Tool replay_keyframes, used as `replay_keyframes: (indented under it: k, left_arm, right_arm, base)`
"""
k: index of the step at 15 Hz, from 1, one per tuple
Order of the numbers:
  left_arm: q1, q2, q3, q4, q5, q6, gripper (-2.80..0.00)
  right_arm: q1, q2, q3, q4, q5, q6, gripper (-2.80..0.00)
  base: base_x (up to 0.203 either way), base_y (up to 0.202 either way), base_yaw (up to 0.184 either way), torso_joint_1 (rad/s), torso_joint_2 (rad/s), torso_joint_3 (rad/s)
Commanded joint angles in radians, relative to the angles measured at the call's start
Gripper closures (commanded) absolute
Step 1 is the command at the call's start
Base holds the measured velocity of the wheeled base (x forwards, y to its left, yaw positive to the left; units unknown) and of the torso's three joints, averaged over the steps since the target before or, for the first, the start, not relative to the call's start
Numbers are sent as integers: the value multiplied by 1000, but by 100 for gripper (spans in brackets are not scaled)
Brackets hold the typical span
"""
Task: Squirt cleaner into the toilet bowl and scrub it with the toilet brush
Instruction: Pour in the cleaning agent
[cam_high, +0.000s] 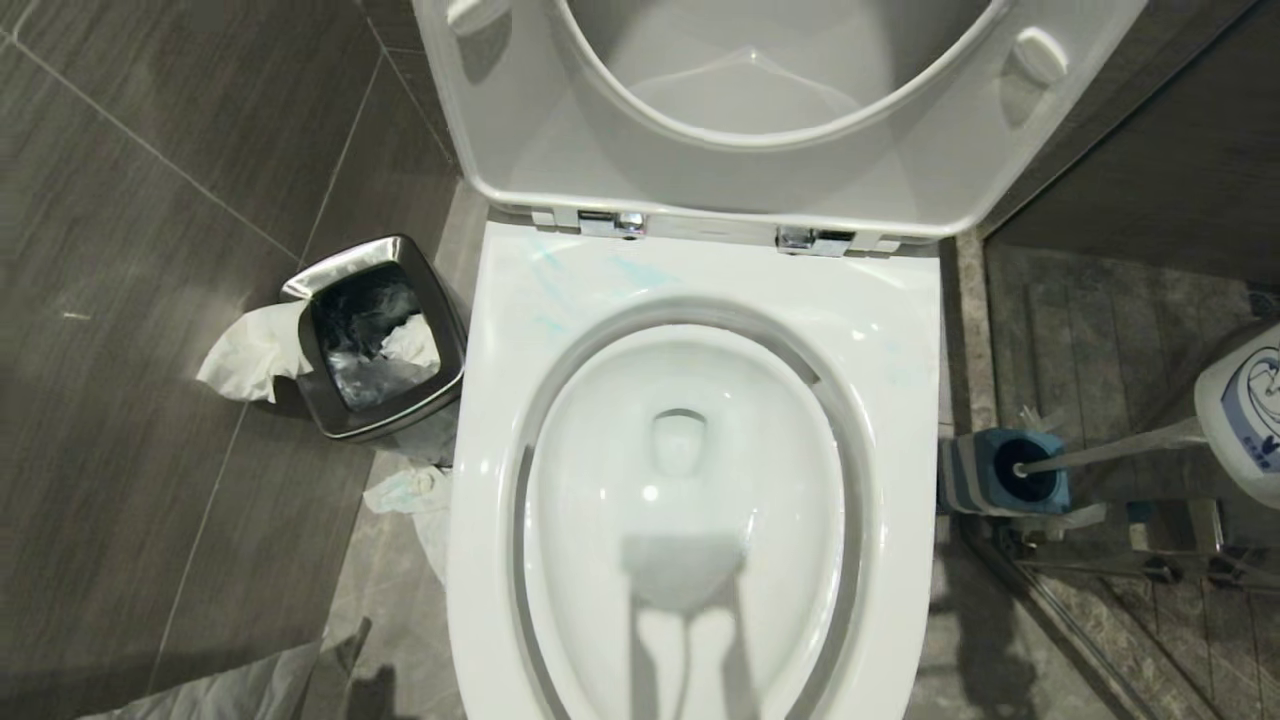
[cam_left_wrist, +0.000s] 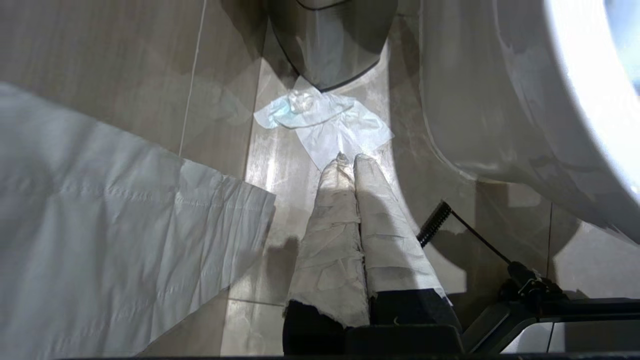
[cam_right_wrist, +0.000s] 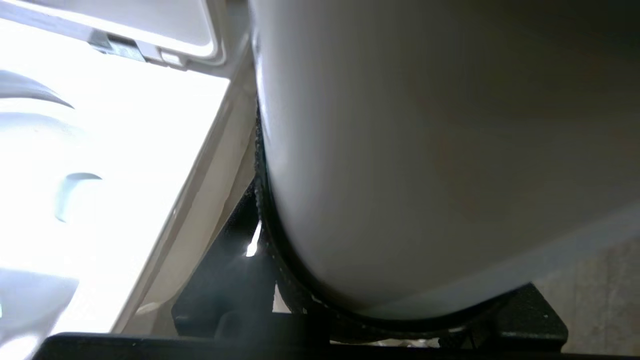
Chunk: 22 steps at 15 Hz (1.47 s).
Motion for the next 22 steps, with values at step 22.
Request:
replay_keyframes:
  k: [22]
  left_arm:
    - [0,1,2,0,0,0,0]
  right_arm:
    - [3,14,-62,75,17,4,0]
  base:
    - [0,0,0,1,1,199]
